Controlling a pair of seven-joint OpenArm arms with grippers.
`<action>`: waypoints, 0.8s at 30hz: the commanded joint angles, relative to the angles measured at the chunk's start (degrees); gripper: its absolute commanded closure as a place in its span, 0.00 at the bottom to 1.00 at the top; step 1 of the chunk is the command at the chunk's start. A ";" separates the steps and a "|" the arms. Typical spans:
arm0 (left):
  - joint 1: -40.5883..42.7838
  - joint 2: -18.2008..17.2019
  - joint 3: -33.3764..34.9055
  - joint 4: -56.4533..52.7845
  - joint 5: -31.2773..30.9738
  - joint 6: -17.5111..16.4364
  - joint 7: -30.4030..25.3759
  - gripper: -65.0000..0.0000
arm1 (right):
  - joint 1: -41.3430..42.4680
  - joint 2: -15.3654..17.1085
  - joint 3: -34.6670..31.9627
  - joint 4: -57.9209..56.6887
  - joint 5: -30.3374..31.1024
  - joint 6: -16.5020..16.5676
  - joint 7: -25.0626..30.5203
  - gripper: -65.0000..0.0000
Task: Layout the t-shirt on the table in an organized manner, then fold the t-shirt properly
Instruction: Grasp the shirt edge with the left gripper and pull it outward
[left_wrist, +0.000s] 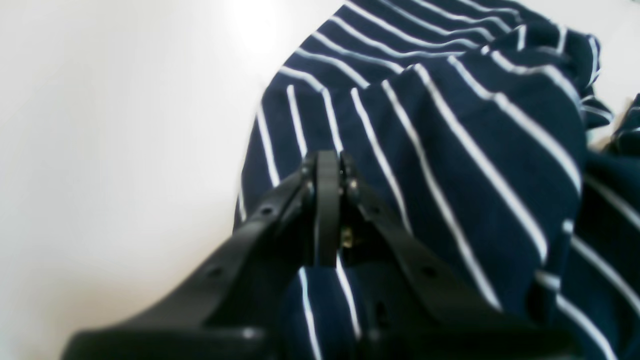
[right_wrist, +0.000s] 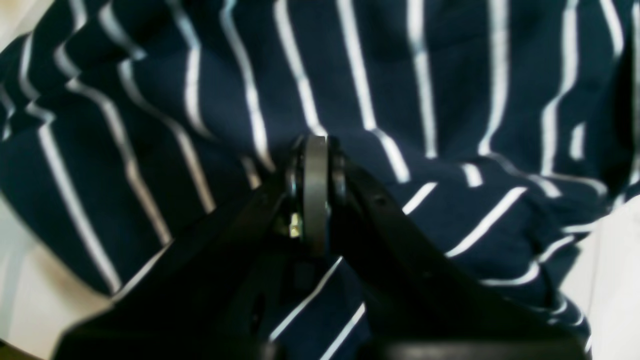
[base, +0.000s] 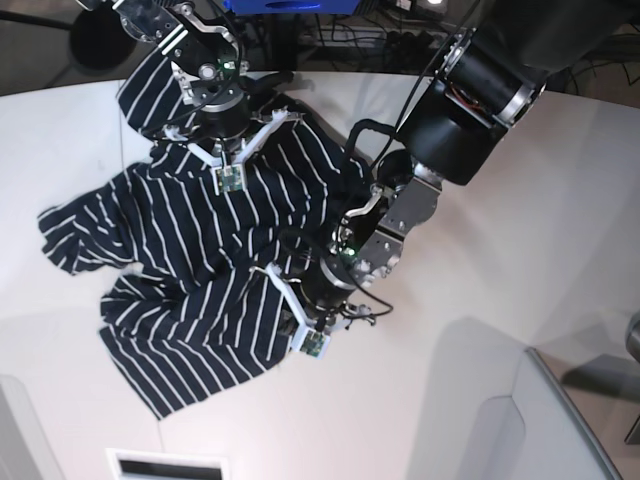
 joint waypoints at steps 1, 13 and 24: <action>-2.78 1.08 -0.10 -1.56 -0.14 0.27 -1.32 0.96 | 0.20 0.12 0.28 1.11 -0.54 -0.62 1.28 0.99; -6.83 5.56 -0.10 -24.33 0.38 -6.93 -8.18 1.00 | -3.05 1.09 3.70 2.43 -0.45 -5.67 1.28 0.99; -4.10 0.20 -0.45 -27.06 10.41 -6.93 -8.09 1.00 | -5.60 1.09 14.87 2.25 -0.45 -5.67 0.49 0.99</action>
